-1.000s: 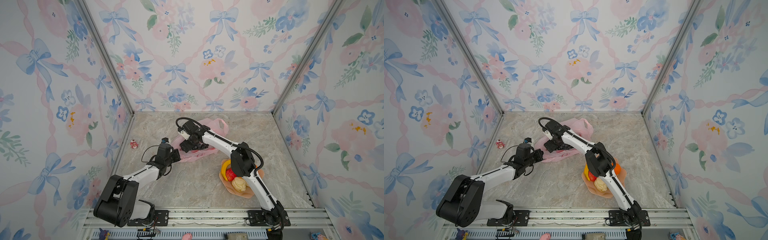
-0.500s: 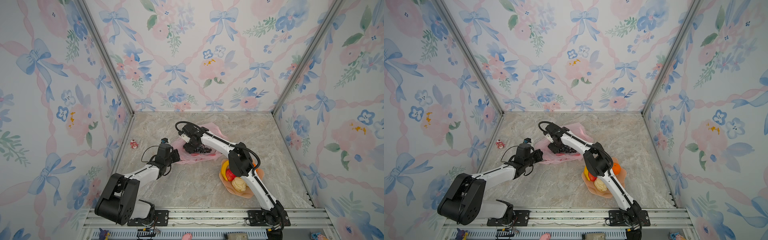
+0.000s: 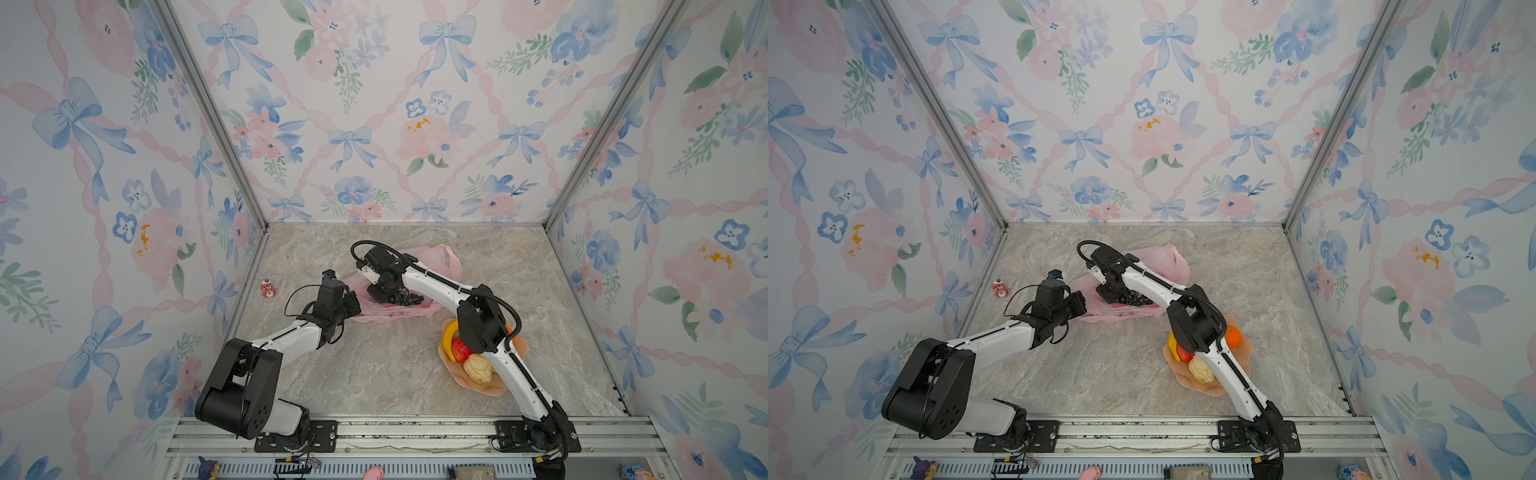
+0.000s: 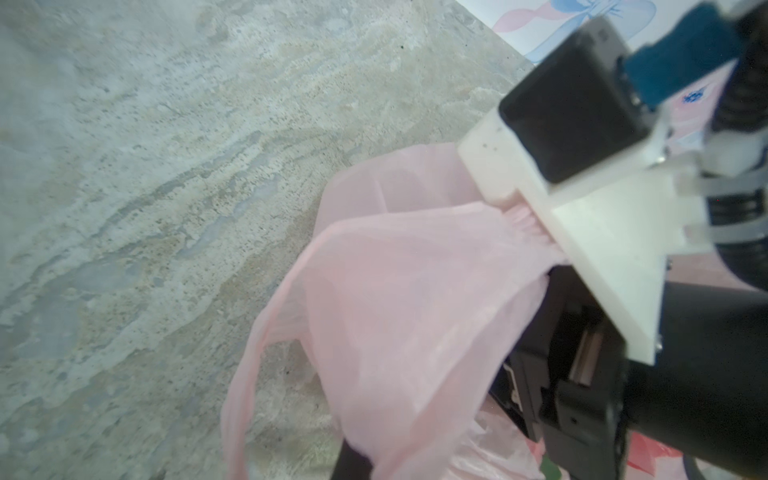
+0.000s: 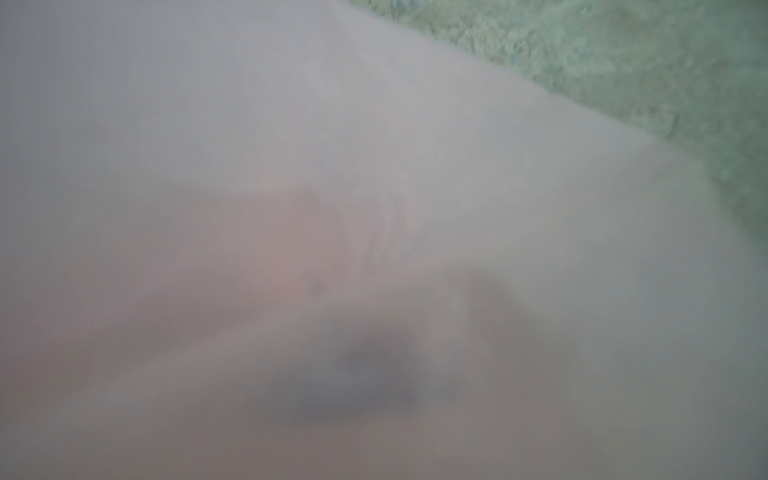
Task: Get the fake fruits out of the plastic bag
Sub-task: 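Lift the grapes out of the bag toward the bowl with the right gripper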
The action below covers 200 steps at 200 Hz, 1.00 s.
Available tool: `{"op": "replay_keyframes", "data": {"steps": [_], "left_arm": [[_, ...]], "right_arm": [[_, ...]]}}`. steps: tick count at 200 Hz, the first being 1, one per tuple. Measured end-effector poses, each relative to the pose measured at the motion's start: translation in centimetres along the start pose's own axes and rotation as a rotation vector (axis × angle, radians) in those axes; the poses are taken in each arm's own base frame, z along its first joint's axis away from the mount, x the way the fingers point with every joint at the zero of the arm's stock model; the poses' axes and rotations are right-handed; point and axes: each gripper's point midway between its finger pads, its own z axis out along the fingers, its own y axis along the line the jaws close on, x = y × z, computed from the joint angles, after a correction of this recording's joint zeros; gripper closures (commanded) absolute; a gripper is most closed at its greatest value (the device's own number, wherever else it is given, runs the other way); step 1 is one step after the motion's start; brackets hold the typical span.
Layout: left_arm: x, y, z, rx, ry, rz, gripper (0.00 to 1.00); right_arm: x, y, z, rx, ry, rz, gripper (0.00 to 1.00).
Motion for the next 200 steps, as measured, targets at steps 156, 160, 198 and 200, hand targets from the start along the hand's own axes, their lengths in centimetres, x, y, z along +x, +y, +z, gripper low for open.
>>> {"op": "replay_keyframes", "data": {"steps": [156,160,198,200], "left_arm": [[-4.5,6.6,0.7,-0.252,-0.067,-0.184,1.0],[-4.6,6.9,0.7,-0.26,-0.071,-0.194,1.0],[-4.3,8.8,0.3,-0.319,-0.092,-0.242,1.0],[-4.3,8.9,0.3,-0.321,-0.092,-0.245,1.0]], "right_arm": [[-0.7,1.7,-5.7,-0.08,-0.169,-0.066,0.63],[-0.7,1.8,-5.8,-0.083,-0.17,-0.066,0.63],[-0.7,2.2,-7.0,-0.103,-0.203,-0.07,0.63],[-0.7,2.2,-7.1,-0.104,-0.206,-0.07,0.63]]}}
